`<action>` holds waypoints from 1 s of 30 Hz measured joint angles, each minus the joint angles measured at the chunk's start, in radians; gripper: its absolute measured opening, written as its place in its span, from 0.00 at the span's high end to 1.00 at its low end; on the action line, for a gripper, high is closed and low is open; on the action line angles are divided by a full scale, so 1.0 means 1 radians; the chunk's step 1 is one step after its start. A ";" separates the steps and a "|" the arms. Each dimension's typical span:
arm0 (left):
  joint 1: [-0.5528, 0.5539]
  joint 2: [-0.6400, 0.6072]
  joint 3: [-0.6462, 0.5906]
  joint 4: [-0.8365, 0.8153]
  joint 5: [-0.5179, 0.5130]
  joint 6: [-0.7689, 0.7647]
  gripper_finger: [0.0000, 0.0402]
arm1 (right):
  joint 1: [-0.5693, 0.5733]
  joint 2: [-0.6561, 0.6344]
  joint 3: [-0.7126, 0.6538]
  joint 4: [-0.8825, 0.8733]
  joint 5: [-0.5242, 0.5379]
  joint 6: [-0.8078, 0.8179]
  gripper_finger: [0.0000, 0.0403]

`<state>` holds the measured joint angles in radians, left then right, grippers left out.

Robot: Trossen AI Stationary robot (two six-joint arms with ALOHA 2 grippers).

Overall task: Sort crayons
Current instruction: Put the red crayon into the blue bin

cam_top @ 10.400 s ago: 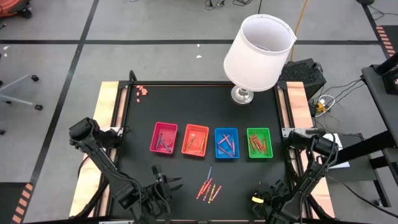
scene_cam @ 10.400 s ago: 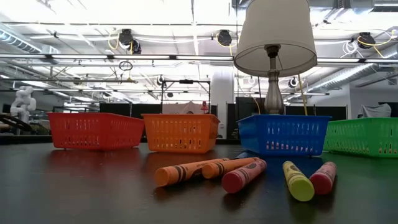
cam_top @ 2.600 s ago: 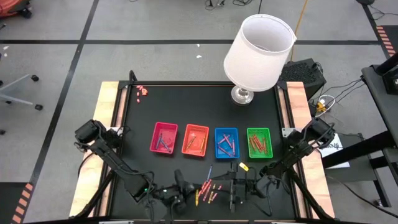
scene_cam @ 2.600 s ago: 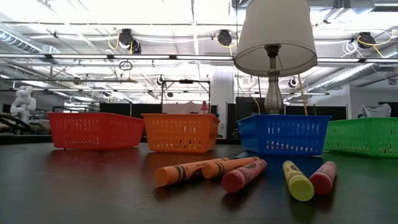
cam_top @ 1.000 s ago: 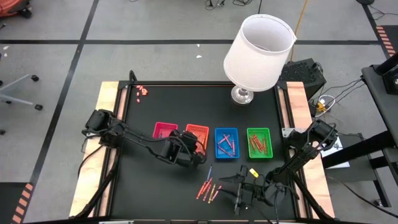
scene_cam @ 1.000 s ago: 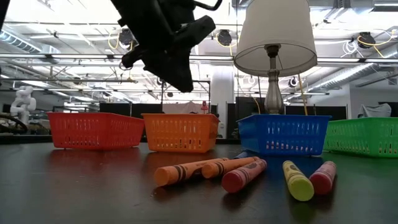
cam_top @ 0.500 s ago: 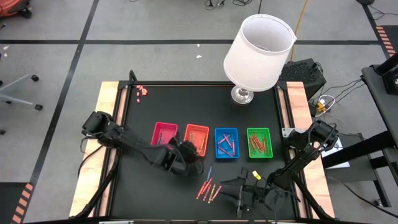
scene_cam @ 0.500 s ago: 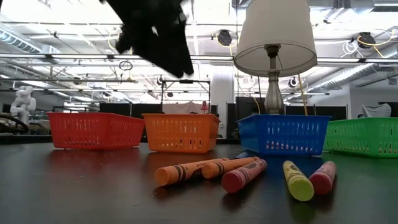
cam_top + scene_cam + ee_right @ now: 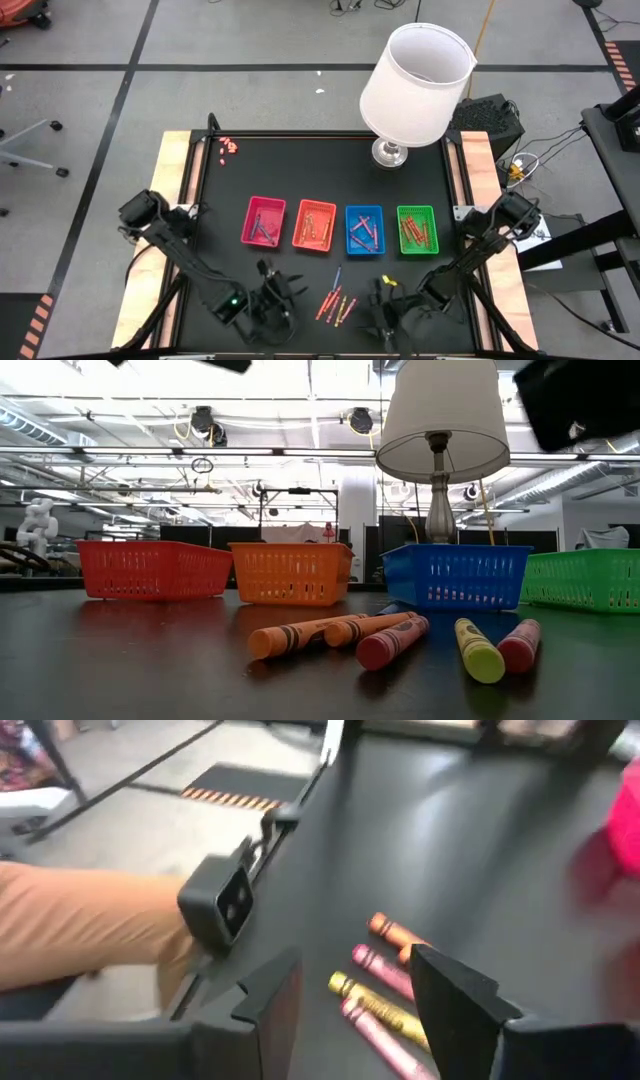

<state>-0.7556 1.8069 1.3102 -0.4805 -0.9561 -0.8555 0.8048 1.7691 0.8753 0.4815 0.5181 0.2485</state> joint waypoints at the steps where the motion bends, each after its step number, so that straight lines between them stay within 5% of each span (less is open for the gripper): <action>1: -0.008 0.000 0.000 0.011 -0.012 0.003 0.65 | -0.013 0.000 0.000 -0.019 -0.034 0.029 0.58; 10: -0.032 0.014 0.000 0.018 -0.018 0.008 0.65 | -0.127 0.000 0.000 -0.170 -0.288 0.076 0.58; 30: -0.023 0.050 -0.001 0.028 -0.017 0.032 0.65 | -0.166 0.058 0.000 -0.194 -0.309 -0.046 0.58</action>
<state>-0.7784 1.8568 1.3092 -0.4524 -0.9733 -0.8230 0.6385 1.8269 0.8757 0.2875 0.2090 0.2021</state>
